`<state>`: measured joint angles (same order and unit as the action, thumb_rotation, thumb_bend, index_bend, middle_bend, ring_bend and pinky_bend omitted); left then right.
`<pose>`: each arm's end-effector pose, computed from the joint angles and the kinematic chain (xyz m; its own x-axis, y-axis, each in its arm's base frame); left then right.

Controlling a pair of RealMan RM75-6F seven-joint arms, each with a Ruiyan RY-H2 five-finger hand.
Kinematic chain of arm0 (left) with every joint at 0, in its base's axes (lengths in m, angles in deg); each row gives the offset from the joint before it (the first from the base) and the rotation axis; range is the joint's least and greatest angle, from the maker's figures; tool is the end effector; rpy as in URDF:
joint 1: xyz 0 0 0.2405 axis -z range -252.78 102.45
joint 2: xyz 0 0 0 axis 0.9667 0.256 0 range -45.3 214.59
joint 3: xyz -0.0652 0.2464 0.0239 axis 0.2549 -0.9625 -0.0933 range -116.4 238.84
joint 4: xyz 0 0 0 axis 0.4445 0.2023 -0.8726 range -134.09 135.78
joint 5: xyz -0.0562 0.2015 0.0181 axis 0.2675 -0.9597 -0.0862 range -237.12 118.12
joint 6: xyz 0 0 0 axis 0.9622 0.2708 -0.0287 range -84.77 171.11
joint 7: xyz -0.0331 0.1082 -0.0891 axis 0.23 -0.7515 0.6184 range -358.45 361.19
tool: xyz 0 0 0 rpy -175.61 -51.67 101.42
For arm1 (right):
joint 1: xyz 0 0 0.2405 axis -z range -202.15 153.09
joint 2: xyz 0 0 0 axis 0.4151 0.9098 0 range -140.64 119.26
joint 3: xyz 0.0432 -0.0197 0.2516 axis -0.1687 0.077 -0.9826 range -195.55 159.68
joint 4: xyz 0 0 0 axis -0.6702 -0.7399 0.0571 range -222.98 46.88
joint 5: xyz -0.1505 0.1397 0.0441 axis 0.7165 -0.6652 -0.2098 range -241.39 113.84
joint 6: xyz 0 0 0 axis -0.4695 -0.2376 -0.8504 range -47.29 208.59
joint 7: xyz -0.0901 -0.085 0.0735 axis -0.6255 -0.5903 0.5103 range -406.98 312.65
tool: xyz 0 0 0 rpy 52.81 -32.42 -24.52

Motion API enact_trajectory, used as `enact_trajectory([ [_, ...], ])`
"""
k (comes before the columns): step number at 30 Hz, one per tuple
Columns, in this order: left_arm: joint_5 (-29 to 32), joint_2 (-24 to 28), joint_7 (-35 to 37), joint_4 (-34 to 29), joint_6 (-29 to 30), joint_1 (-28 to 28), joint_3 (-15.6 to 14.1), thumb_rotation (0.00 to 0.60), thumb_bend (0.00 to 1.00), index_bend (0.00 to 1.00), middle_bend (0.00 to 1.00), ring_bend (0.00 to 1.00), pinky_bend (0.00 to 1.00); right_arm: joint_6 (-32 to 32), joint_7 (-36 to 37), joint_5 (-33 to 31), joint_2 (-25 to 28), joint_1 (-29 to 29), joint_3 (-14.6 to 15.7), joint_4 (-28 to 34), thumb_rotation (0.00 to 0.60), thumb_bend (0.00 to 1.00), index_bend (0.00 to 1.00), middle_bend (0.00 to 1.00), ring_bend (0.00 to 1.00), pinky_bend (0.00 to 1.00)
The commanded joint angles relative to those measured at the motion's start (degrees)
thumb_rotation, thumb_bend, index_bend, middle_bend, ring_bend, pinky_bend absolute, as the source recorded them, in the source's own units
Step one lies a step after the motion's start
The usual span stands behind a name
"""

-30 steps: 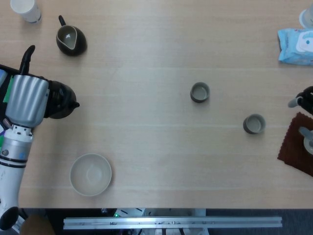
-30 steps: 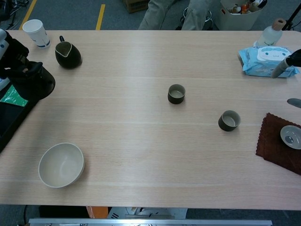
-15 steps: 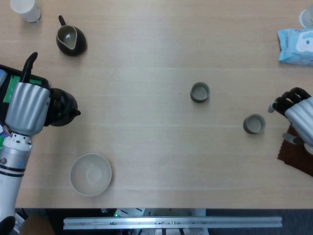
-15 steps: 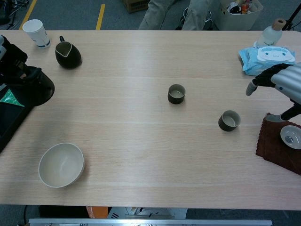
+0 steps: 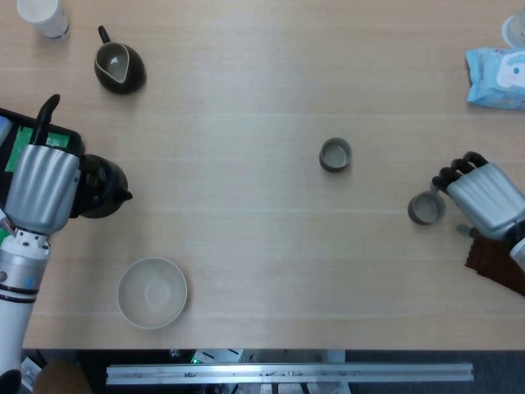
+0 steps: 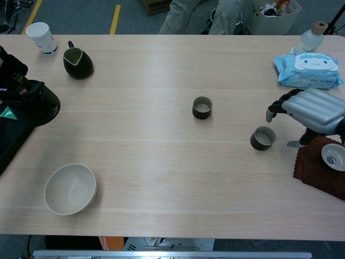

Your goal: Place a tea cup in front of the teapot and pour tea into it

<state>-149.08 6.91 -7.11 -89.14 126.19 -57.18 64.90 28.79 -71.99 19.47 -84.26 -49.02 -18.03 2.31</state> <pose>-0.2344 0.2415 0.0822 0.3539 -0.0541 0.9337 0.8892 -0.2900 -0.3538 -0.2636 -0.2442 0.0295 0.7378 -0.3286 0.5896 -0.6692 -0.4701 0.5754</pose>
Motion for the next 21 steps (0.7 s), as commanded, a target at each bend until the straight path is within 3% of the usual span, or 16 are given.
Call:
enact_trajectory([
  [1,0.13,-0.02,0.08,0.02,-0.09,-0.10,-0.02,0.524,0.33,1.00,1.00,0.85,0.06,1.21,-1.29,-1.51,-1.77,-0.86,0.02,-1.81,0.600,0.09,0.37,0.36,0.26,0.22],
  [10,0.13,-0.19,0.56,0.26,-0.41,-0.19,0.07,0.522,0.33,1.00,1.00,0.85,0.06,1.88,-4.09,-4.06,-6.39,-2.56,-0.29,-5.07,0.600,0.09,0.37,0.36,0.26,0.22],
  [21,0.40,0.10,1.32,0.49,-0.69,-0.52,0.05,0.519,0.33,0.99,1.00,0.85,0.06,2.99,-6.64,-7.18,-8.22,-4.00,0.25,-6.30,0.600,0.09,0.37,0.35,0.26,0.22],
])
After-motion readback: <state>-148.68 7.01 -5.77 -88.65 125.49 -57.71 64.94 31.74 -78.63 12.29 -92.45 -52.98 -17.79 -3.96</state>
